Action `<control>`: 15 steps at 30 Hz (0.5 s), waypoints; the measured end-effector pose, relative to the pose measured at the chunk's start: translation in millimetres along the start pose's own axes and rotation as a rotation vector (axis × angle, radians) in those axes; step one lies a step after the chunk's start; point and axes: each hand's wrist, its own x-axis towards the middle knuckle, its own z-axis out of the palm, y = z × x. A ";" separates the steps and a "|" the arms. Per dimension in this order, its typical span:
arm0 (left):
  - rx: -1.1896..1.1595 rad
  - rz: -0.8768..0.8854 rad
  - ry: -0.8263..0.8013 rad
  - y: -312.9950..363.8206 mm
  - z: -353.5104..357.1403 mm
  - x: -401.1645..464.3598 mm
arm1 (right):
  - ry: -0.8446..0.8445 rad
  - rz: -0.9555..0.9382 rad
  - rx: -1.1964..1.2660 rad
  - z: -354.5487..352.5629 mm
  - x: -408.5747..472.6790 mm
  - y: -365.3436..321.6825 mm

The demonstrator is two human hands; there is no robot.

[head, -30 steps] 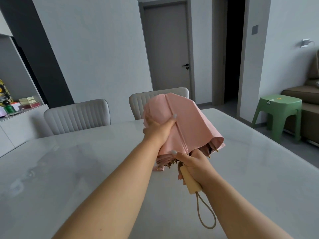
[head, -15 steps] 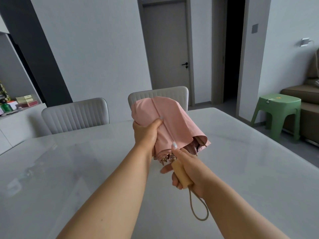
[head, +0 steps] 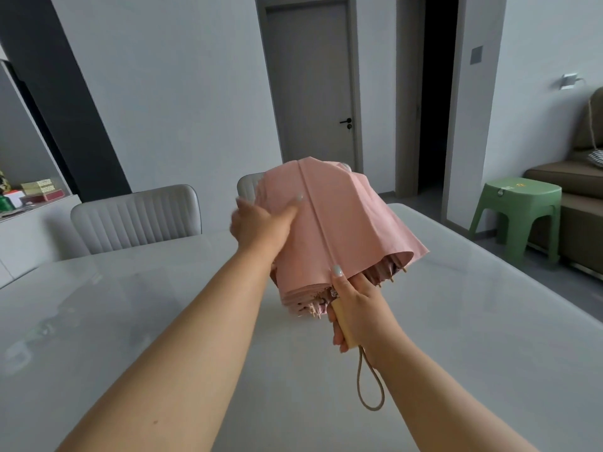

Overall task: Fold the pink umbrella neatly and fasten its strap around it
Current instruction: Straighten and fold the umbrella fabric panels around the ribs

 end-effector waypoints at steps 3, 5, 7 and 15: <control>0.143 0.350 0.185 30.3 -13.2 9.9 | 0.013 -0.009 -0.038 -1.3 0.3 -1.0; 0.153 0.494 0.175 51.7 -16.1 17.8 | 0.013 -0.010 -0.065 -1.4 -0.1 -1.7; 0.209 0.532 0.092 70.4 -14.5 25.3 | 0.008 -0.011 -0.086 -1.5 -0.6 -2.1; 0.530 0.355 -0.193 93.7 6.2 42.6 | -0.013 -0.053 -0.151 -1.0 -1.5 -1.1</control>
